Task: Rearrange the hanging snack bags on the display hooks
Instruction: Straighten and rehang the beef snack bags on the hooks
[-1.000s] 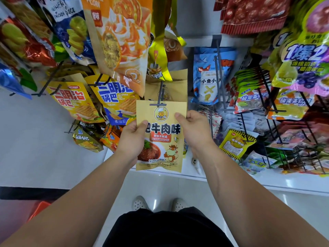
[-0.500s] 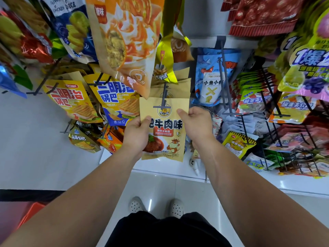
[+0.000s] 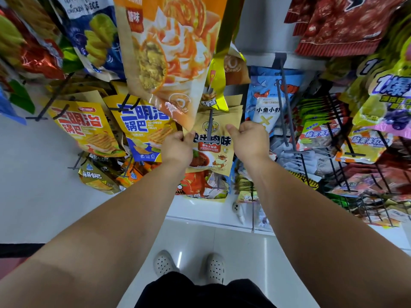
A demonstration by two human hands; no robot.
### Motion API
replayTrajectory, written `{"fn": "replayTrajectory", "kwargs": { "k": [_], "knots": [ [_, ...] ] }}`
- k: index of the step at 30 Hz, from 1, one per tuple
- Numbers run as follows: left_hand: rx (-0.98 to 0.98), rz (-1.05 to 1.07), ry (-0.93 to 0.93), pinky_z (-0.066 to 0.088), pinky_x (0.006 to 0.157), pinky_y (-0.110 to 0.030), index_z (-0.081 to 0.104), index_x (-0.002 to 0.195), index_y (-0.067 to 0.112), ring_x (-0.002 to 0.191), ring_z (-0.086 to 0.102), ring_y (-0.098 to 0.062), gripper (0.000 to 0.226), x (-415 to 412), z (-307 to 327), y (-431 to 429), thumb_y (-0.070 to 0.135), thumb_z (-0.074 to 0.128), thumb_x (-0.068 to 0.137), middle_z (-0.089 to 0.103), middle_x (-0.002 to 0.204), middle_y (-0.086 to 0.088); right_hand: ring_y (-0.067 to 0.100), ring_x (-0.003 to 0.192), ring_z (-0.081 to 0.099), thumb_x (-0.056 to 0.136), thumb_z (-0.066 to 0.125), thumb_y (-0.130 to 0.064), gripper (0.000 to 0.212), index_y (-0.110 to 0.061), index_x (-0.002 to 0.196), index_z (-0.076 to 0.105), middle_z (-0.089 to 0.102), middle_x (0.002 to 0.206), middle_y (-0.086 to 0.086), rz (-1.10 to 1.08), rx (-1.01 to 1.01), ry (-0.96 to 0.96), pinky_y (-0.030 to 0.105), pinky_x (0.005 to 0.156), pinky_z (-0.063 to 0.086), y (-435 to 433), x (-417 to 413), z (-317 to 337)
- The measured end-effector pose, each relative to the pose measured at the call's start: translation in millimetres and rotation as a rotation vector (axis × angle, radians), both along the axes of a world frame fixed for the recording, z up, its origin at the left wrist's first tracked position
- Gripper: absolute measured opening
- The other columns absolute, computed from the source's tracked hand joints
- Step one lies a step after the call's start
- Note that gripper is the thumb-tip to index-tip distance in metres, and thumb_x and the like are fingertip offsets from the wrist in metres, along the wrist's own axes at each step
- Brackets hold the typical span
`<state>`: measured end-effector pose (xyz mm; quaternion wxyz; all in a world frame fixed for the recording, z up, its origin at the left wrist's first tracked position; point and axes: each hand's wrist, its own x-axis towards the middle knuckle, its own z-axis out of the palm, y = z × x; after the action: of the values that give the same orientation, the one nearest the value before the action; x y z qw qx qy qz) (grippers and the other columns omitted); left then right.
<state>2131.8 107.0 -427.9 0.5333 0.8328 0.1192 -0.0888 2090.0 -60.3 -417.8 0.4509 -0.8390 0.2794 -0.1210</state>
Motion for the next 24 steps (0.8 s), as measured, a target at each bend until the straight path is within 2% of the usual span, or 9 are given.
{"fn": "replayTrajectory", "kwargs": {
  "k": [3,6,8,11,14,16,20,22,24],
  "knots": [
    [0.054,-0.02,0.012,0.025,0.052,-0.033,0.053,0.069,0.01,0.057,0.039,-0.022,0.045,2.0,0.6,1.6,0.037,0.059,0.104,0.045,0.06,-0.005,0.03,0.06,0.047,0.094,0.07,-0.045,0.053,-0.013,0.06,0.046,0.049,0.059,0.008,-0.016,-0.017,0.023,0.035,0.057,0.037,0.9,-2.1,-1.0],
    [0.144,-0.053,0.004,0.037,0.057,-0.032,0.062,0.091,0.01,0.068,0.055,-0.024,0.036,-1.1,4.4,5.2,0.044,0.057,0.104,0.058,0.073,-0.003,0.03,0.072,0.057,0.094,0.07,-0.048,0.045,-0.014,0.067,0.057,0.059,0.066,0.005,-0.033,-0.029,0.04,0.035,0.062,0.043,2.8,-7.8,-0.2],
    [0.172,-0.068,-0.014,0.042,0.068,-0.033,0.068,0.11,0.013,0.085,0.06,-0.028,0.035,-4.3,6.0,12.0,0.046,0.057,0.103,0.065,0.091,-0.002,0.03,0.088,0.065,0.095,0.069,-0.047,0.033,-0.014,0.09,0.07,0.07,0.085,0.006,-0.047,-0.022,0.036,0.035,0.071,0.048,3.3,-13.3,-1.2],
    [0.192,-0.075,-0.021,0.043,0.08,-0.032,0.066,0.123,0.013,0.098,0.059,-0.026,0.042,-13.3,11.9,27.3,0.048,0.059,0.102,0.064,0.105,-0.002,0.027,0.097,0.067,0.096,0.07,-0.045,0.042,-0.01,0.117,0.065,0.074,0.103,0.007,-0.089,0.045,0.005,0.034,0.08,0.051,6.2,-25.6,-3.8],
    [0.157,-0.09,-0.015,0.044,0.084,-0.033,0.064,0.119,0.014,0.1,0.058,-0.023,0.037,-28.3,17.7,49.5,0.047,0.059,0.102,0.064,0.11,0.001,0.025,0.091,0.065,0.095,0.071,-0.043,0.04,-0.01,0.115,0.061,0.069,0.094,0.002,-0.182,0.16,-0.019,0.031,0.075,0.043,20.9,-42.2,-6.9],
    [0.116,-0.071,-0.024,0.049,0.092,-0.036,0.067,0.119,0.016,0.107,0.063,-0.022,0.036,-38.4,20.0,70.1,0.046,0.061,0.101,0.07,0.116,0.001,0.029,0.088,0.067,0.094,0.072,-0.039,0.032,-0.012,0.106,0.061,0.067,0.083,-0.001,-0.199,0.257,-0.034,0.033,0.074,0.044,37.6,-54.0,-14.1],
    [0.03,0.054,-0.026,0.05,0.1,-0.04,0.069,0.115,0.022,0.111,0.065,-0.02,0.026,-52.9,25.3,119.3,0.041,0.068,0.098,0.071,0.116,0.003,0.025,0.081,0.068,0.094,0.075,-0.031,0.02,-0.013,0.093,0.066,0.067,0.076,-0.003,-0.005,0.411,0.008,0.034,0.071,0.049,85.5,-67.6,-16.3],
    [0.01,0.11,-0.026,0.053,0.098,-0.044,0.067,0.109,0.025,0.109,0.067,-0.023,0.022,-53.4,29.0,145.6,0.043,0.07,0.096,0.072,0.113,0.003,0.017,0.08,0.065,0.094,0.075,-0.028,0.018,-0.011,0.095,0.071,0.067,0.081,-0.008,0.118,0.427,0.007,0.028,0.069,0.048,109.6,-62.9,-9.3],
    [-0.001,0.164,-0.039,0.057,0.092,-0.052,0.067,0.109,0.023,0.104,0.07,-0.033,0.037,-48.5,30.2,170.5,0.052,0.073,0.087,0.074,0.11,-0.001,0.009,0.087,0.064,0.095,0.074,-0.031,0.02,-0.015,0.106,0.071,0.067,0.091,-0.015,0.218,0.393,0.032,0.026,0.073,0.046,130.1,-51.8,1.4]
  ]
}}
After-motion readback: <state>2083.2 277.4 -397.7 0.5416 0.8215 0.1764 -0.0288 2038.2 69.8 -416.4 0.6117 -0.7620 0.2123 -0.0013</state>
